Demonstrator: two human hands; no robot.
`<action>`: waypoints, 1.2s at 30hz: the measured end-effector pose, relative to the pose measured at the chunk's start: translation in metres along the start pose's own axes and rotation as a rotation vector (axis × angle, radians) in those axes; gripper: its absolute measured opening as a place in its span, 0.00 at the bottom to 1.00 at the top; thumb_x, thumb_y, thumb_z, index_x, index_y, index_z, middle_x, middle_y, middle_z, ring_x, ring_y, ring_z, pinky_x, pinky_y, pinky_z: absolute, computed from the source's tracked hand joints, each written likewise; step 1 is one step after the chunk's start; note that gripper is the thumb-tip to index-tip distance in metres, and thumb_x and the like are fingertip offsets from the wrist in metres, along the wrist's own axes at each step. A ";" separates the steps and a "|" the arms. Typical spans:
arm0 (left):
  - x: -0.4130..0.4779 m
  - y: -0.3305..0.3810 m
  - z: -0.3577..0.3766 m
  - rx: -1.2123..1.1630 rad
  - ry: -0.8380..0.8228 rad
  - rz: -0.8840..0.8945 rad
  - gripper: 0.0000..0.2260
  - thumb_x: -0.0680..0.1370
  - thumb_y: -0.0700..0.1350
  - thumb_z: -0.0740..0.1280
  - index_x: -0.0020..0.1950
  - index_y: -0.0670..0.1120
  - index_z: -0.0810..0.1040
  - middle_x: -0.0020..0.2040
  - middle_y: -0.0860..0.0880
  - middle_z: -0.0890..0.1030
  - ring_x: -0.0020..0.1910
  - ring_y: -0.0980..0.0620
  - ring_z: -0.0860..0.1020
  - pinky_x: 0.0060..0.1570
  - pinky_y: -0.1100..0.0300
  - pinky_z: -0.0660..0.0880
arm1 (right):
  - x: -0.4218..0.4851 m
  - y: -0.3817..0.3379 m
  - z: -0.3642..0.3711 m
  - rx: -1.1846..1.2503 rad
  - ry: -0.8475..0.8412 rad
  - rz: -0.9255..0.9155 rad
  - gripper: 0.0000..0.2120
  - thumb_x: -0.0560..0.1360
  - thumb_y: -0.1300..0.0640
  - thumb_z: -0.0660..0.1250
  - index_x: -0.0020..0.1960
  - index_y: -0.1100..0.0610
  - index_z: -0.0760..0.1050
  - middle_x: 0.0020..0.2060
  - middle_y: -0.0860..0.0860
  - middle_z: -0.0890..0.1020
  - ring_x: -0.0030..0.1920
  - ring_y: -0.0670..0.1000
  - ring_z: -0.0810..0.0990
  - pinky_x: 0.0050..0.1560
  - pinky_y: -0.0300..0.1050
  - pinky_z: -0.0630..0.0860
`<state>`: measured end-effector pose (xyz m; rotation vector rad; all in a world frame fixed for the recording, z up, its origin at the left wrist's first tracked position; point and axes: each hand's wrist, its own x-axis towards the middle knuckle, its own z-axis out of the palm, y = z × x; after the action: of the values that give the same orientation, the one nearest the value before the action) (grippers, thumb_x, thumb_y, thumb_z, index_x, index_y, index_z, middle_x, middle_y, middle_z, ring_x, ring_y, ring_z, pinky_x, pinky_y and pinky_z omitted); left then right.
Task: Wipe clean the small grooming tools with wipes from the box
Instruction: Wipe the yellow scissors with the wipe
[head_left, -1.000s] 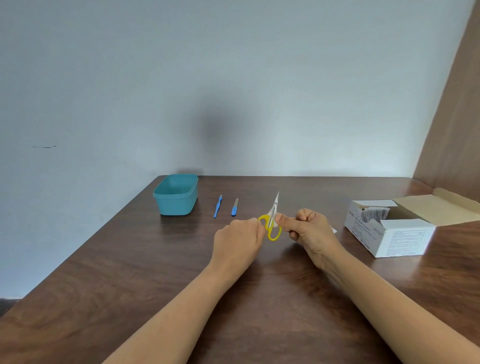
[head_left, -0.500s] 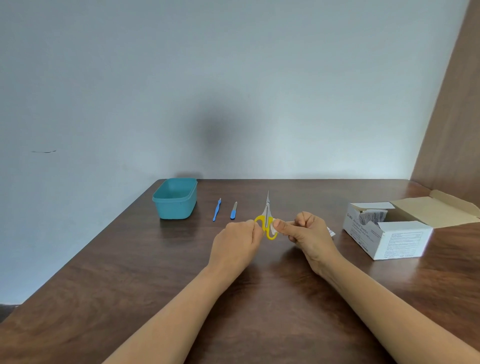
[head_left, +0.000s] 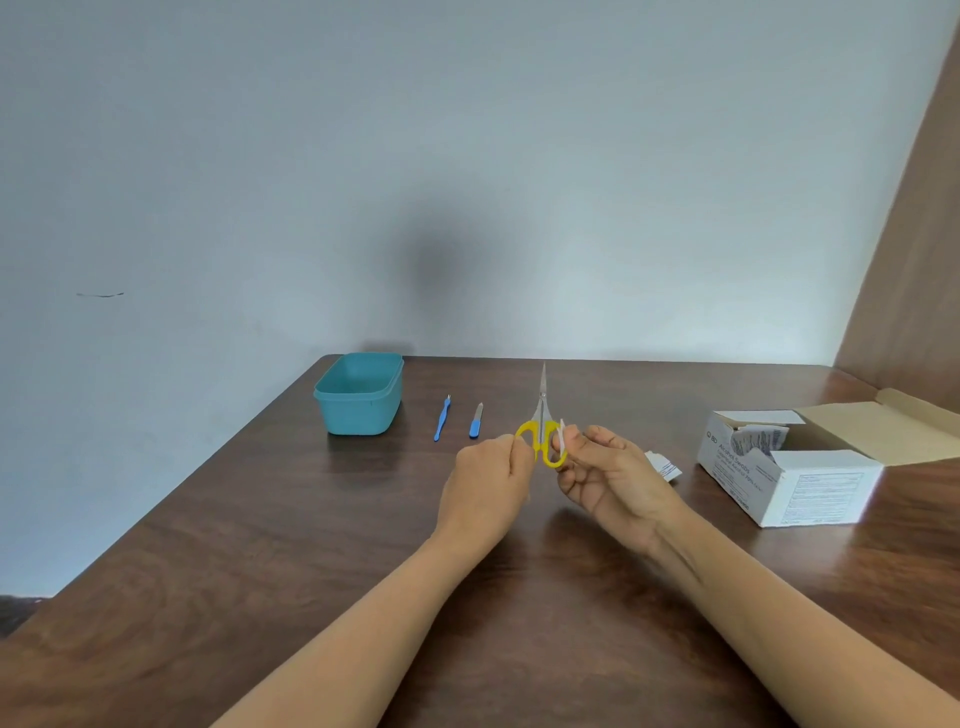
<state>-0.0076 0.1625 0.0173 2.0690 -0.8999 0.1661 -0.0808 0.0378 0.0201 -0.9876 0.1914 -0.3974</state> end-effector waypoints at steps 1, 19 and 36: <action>-0.001 0.002 0.000 -0.047 -0.014 -0.020 0.18 0.79 0.46 0.53 0.34 0.40 0.72 0.26 0.51 0.72 0.35 0.48 0.76 0.41 0.51 0.74 | 0.000 0.001 0.000 0.034 -0.008 0.007 0.10 0.65 0.60 0.71 0.40 0.56 0.69 0.36 0.54 0.79 0.34 0.48 0.75 0.32 0.35 0.74; -0.003 0.018 -0.005 -0.666 -0.234 -0.458 0.18 0.82 0.49 0.55 0.34 0.47 0.67 0.24 0.52 0.62 0.25 0.55 0.60 0.27 0.63 0.58 | -0.011 0.007 0.010 -0.495 -0.038 -0.615 0.21 0.70 0.73 0.69 0.32 0.57 0.59 0.37 0.58 0.85 0.46 0.54 0.85 0.50 0.45 0.79; 0.003 -0.003 -0.006 -0.089 -0.007 -0.056 0.17 0.80 0.43 0.54 0.34 0.42 0.72 0.26 0.50 0.72 0.27 0.59 0.73 0.38 0.57 0.72 | -0.008 0.004 0.008 -0.026 -0.021 -0.125 0.18 0.65 0.63 0.72 0.32 0.55 0.61 0.30 0.54 0.80 0.31 0.48 0.72 0.32 0.34 0.73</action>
<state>-0.0023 0.1667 0.0207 2.0113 -0.8382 0.0873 -0.0843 0.0492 0.0212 -1.0320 0.1170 -0.4995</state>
